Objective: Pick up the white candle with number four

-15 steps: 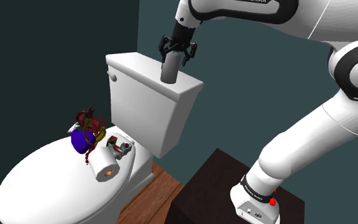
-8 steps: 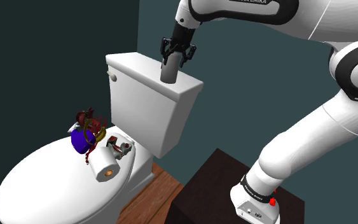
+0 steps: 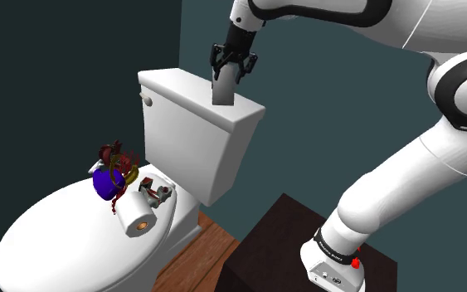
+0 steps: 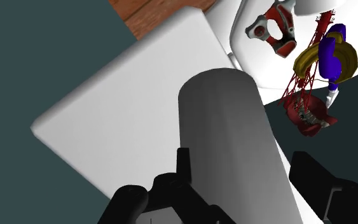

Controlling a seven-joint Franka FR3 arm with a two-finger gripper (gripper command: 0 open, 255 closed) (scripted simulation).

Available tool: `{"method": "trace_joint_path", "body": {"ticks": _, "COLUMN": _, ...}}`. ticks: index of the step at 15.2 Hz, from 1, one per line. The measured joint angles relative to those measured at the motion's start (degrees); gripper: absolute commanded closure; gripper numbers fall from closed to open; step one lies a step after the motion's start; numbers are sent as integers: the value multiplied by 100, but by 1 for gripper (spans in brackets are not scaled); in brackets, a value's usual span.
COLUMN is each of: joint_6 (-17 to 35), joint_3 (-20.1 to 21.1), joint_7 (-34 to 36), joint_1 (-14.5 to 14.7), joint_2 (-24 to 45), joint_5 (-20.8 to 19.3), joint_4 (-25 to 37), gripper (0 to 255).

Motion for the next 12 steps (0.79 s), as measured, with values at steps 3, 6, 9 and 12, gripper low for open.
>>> {"method": "trace_joint_path", "body": {"ticks": 3, "joint_6": -211, "joint_3": 7, "joint_7": 5, "joint_1": -3, "joint_2": 52, "joint_5": -13, "joint_4": 259, "gripper": 255}}
{"method": "trace_joint_path", "body": {"ticks": 6, "joint_6": -459, "joint_3": 10, "joint_7": 2, "joint_1": -11, "joint_2": 141, "joint_5": -36, "joint_4": 593, "gripper": 255}}
{"method": "trace_joint_path", "body": {"ticks": 9, "joint_6": -705, "joint_3": 18, "joint_7": 1, "joint_1": -19, "joint_2": 248, "joint_5": -63, "joint_4": 944, "gripper": 255}}
{"method": "trace_joint_path", "body": {"ticks": 12, "joint_6": -916, "joint_3": 33, "joint_7": 15, "joint_1": -17, "joint_2": 315, "joint_5": -81, "joint_4": 1219, "gripper": 255}}
